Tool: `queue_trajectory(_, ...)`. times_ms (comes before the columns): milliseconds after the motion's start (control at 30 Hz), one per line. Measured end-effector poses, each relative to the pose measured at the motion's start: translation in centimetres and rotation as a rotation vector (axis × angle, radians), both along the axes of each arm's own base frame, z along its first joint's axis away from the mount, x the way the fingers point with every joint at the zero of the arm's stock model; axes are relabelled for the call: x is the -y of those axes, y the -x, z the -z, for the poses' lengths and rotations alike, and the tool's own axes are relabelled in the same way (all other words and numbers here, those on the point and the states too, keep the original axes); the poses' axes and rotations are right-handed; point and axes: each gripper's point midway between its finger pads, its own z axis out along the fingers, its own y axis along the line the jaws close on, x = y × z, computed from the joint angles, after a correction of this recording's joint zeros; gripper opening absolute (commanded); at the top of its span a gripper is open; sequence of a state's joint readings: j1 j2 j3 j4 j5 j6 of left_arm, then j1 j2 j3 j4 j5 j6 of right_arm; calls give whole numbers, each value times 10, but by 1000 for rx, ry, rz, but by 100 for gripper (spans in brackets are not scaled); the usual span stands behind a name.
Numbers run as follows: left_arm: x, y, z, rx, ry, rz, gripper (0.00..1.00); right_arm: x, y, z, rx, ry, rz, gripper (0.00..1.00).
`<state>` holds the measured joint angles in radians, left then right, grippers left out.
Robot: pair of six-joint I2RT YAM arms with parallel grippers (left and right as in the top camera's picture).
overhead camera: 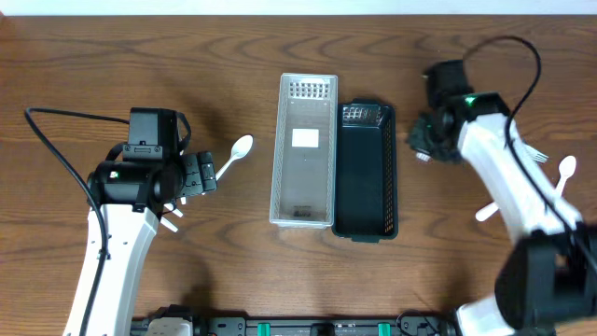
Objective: Pack container
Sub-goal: 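Carry the fork left and drop it into the black tray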
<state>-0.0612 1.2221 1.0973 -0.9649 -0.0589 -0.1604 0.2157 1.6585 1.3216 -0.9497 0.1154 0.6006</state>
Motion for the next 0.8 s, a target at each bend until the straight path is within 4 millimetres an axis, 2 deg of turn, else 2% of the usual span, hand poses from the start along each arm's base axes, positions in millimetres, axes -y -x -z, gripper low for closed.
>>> queue_trajectory(100, 0, 0, 0, 0, 0, 0, 98, -34, 8, -21, 55, -10, -120, 2)
queue_trajectory(233, 0, 0, 0, 0, 0, 0, 98, -62, 18, -19, 43, -14, -210, 4)
queue_trajectory(367, 0, 0, 0, 0, 0, 0, 98, -77, 23, -3, -4, -8, -252, 9)
queue_trajectory(500, 0, 0, 0, 0, 0, 0, 99, -87, 27, 27, -93, -5, -275, 7)
queue_trajectory(600, 0, 0, 0, 0, 0, 0, 98, -89, 30, 50, -160, 4, -279, 10)
queue_trajectory(700, 0, 0, 0, 0, 0, -1, 98, -90, 34, 67, -209, 12, -283, 30)
queue_trajectory(800, 0, 0, 0, 0, 0, 0, 98, -93, 33, 70, -212, 9, -294, 49)
